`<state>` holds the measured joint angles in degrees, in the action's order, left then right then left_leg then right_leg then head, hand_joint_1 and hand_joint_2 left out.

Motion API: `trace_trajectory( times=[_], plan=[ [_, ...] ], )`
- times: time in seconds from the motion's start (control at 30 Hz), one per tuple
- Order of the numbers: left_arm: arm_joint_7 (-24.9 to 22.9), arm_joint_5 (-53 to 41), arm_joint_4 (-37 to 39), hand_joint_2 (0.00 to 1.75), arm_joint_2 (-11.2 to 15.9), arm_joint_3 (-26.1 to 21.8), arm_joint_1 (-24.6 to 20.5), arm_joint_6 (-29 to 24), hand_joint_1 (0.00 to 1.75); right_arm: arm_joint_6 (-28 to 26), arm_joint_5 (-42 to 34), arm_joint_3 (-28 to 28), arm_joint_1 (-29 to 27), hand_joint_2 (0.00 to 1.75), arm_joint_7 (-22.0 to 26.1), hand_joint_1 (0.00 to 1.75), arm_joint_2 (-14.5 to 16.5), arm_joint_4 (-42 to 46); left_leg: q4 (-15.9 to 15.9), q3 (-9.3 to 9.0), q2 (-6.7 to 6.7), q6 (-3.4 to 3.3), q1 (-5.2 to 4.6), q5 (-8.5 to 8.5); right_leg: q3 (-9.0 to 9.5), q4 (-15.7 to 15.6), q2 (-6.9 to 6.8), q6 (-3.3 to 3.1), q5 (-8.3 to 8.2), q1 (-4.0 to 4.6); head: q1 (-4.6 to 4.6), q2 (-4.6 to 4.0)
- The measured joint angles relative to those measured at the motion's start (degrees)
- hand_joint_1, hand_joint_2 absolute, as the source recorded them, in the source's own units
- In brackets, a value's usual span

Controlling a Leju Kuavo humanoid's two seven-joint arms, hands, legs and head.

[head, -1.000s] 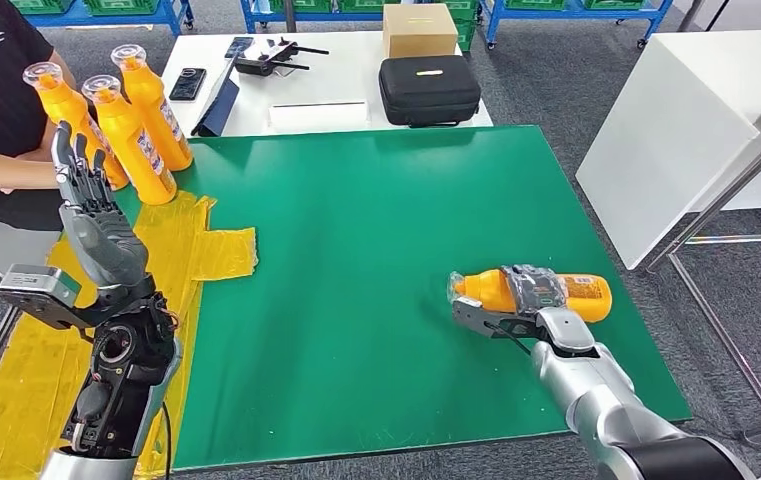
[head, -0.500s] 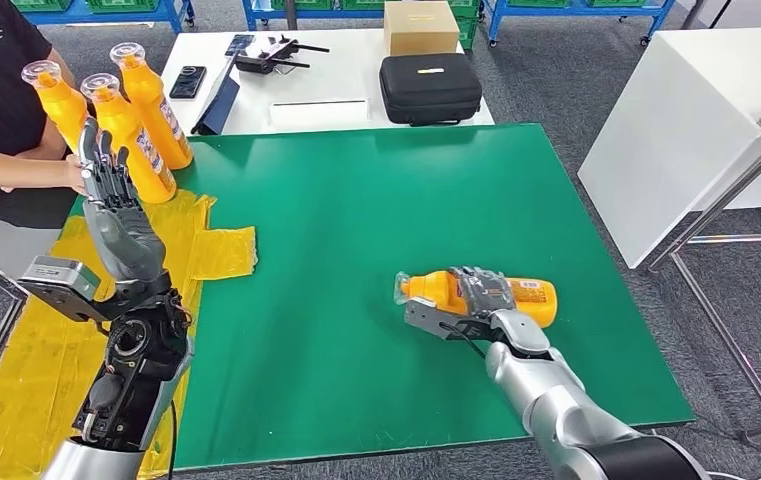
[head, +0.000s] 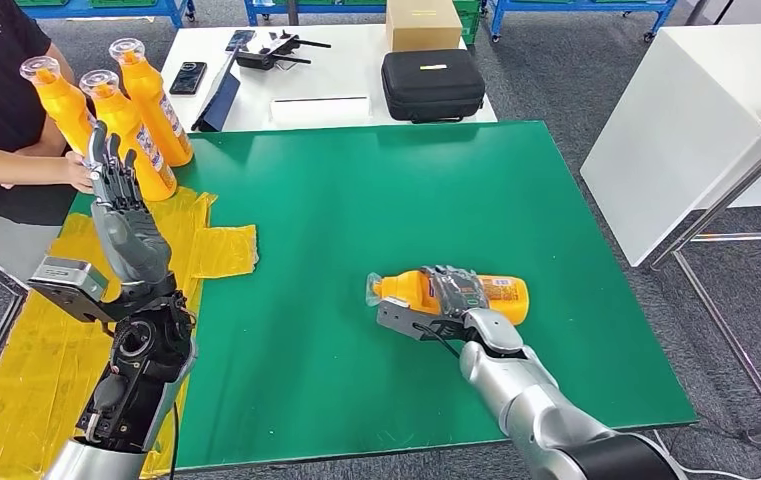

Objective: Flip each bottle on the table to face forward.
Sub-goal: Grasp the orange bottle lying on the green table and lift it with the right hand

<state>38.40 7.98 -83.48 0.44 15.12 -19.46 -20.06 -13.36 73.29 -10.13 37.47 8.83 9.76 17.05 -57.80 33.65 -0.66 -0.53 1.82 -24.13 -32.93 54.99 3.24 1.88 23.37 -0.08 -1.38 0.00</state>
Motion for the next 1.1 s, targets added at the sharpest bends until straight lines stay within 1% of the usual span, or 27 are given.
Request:
trace_trajectory(
  times=[0.17, 0.23, 0.3, 0.37, 0.5, 0.7, 0.83, 0.97, 1.1],
  plan=[
    [0.11, 0.00, 0.00, 0.00, 0.00, 0.00, 0.00, -0.42, 0.00, 1.25, 0.24, -0.06, 0.21, 1.75, -1.26, 1.75, 0.22, -0.11, 0.00, 0.01, 0.05, 0.00, 0.00, 0.01, -0.01, 0.00, -0.04, 0.00, 0.00, 0.00, -0.02, 0.00],
    [0.16, 0.01, -0.01, 0.00, 0.03, -0.01, 0.02, -0.73, 0.00, 2.12, 0.41, -0.10, 0.36, 1.75, -2.36, 0.87, 0.21, -0.19, 0.00, 0.02, 0.16, 0.00, 0.01, 0.02, 0.00, 0.00, -0.16, 0.00, 0.00, 0.00, -0.01, 0.00],
    [0.18, 0.08, -0.02, 0.00, 0.18, -0.05, 0.13, -0.87, 0.00, 2.55, 0.49, -0.13, 0.42, 0.87, -3.34, 0.00, 0.13, -0.24, 0.00, 0.03, 0.26, -0.01, 0.00, 0.02, 0.02, 0.00, -0.28, 0.00, 0.01, 0.00, 0.00, 0.00],
    [0.23, 0.32, -0.03, 0.00, 0.45, -0.12, 0.35, -0.90, 0.00, 2.41, 0.45, -0.12, 0.42, 0.00, -4.04, 0.00, 0.06, -0.29, 0.00, 0.06, 0.32, -0.01, 0.00, 0.03, 0.03, 0.00, -0.32, 0.01, 0.02, 0.00, -0.01, 0.00],
    [0.58, 0.85, -0.04, 0.00, 0.80, -0.31, 1.05, -0.93, 0.00, 0.46, 0.22, -0.02, 0.31, 0.00, -4.67, 0.00, -0.02, -0.31, 0.00, 0.12, 0.48, -0.05, -0.03, 0.05, 0.00, 0.00, -0.39, 0.01, 0.02, -0.02, -0.01, 0.00],
    [1.14, 0.66, -0.61, 0.00, 0.94, -1.71, 3.41, -1.43, 0.00, -4.01, -0.04, 0.19, 0.23, 0.00, -3.54, 0.00, -0.77, -0.31, 0.00, 0.27, 0.61, -0.15, -0.07, 0.18, -0.07, 0.00, -0.57, 0.01, 0.01, -0.08, -0.03, 0.00],
    [1.26, -0.26, -0.90, 0.00, 0.90, -2.66, 4.88, -1.37, 0.00, -6.12, 0.14, 0.19, 0.20, 1.75, -3.09, 0.00, -1.90, -0.23, -0.01, 0.45, 0.82, -0.16, -0.08, 0.29, -0.18, 0.00, -0.86, 0.02, 0.01, -0.09, -0.01, 0.00],
    [1.27, -0.81, -0.91, 0.00, 0.81, -3.50, 5.49, -0.86, 0.00, -7.56, 0.23, 0.22, 0.07, 1.75, -2.34, 0.00, -3.46, 0.25, -0.02, 0.65, 0.95, -0.22, -0.09, 0.36, -0.28, 0.00, -1.05, 0.03, 0.00, -0.10, -0.02, 0.00],
    [1.27, -1.23, -0.91, 0.00, 0.73, -4.10, 5.97, -0.58, 0.00, -7.50, 0.44, 0.23, -0.19, 1.75, -1.87, 0.00, -4.99, 0.88, -0.02, 0.71, 1.04, -0.23, -0.11, 0.37, -0.32, 0.00, -1.16, 0.03, 0.00, -0.13, -0.02, 0.00]
  ],
)
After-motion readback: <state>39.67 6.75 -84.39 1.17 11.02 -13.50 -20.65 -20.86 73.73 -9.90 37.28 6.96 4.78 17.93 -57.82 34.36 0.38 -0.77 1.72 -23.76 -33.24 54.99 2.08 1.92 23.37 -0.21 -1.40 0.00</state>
